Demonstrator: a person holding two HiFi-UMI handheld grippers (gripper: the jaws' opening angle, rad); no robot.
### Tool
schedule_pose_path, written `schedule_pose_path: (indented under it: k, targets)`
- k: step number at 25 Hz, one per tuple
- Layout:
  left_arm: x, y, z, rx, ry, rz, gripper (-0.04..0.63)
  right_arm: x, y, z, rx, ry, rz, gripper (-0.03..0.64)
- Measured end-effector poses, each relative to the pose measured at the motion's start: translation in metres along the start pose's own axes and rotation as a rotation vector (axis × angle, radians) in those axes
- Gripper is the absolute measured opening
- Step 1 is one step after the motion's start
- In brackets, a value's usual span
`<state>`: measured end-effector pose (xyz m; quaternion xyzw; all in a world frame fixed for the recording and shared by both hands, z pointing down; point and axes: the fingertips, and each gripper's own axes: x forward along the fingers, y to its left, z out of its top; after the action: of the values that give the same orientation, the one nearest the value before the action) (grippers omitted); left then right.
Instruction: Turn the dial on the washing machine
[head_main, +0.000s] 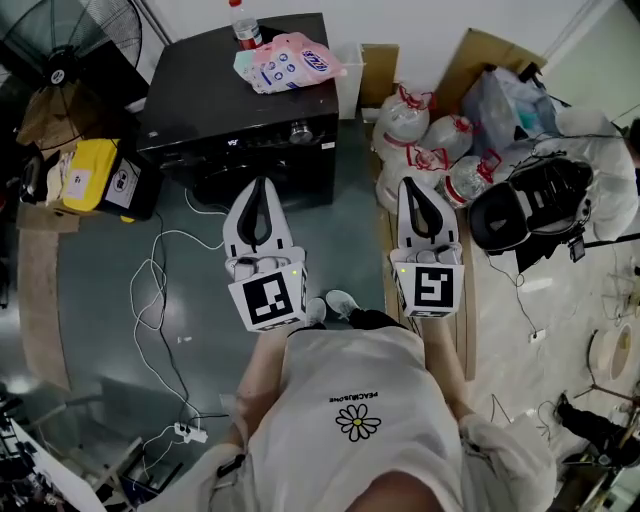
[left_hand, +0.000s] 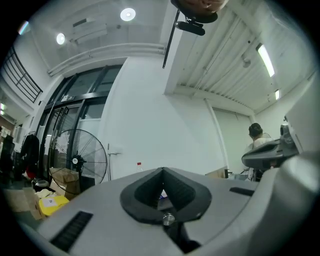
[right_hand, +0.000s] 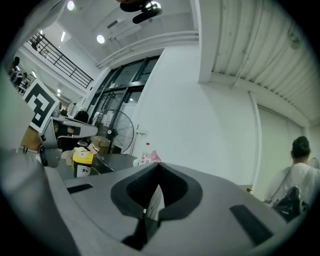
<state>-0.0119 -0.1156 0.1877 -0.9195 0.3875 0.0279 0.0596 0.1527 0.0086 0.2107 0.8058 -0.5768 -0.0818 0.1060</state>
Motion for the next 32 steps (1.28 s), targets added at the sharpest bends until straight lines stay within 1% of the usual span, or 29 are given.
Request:
schedule_pose_path:
  k: [8,12,15,19,23,28,30,32]
  targets:
    - [0.004,-0.004,-0.006,-0.007,0.012,-0.020,0.000,0.002,-0.003,0.000,0.009,0.001,-0.018,0.003]
    - [0.012,-0.003,-0.011,0.004,0.012,-0.026,0.000,0.013,-0.001,0.000,0.009,-0.006,-0.004,0.003]
    - [0.021,-0.006,-0.021,-0.011,0.034,-0.042,0.000,0.028,0.002,-0.001,0.017,-0.014,0.009,0.003]
    - [0.049,0.006,-0.066,-0.007,0.102,-0.037,0.000,0.070,0.020,-0.023,0.046,-0.027,0.046,0.003]
    - [0.079,0.018,-0.114,0.000,0.083,-0.018,0.000,0.106,0.046,-0.071,0.049,-0.045,0.097,0.003]
    - [0.097,0.019,-0.186,0.014,0.066,-0.005,0.000,0.134,0.063,-0.140,0.065,-0.057,0.094,0.003]
    - [0.100,0.015,-0.214,0.023,0.083,-0.005,0.000,0.143,0.066,-0.164,0.061,-0.060,0.086,0.003]
    - [0.100,0.016,-0.238,0.015,0.108,0.013,0.000,0.150,0.072,-0.184,0.066,-0.057,0.087,0.003]
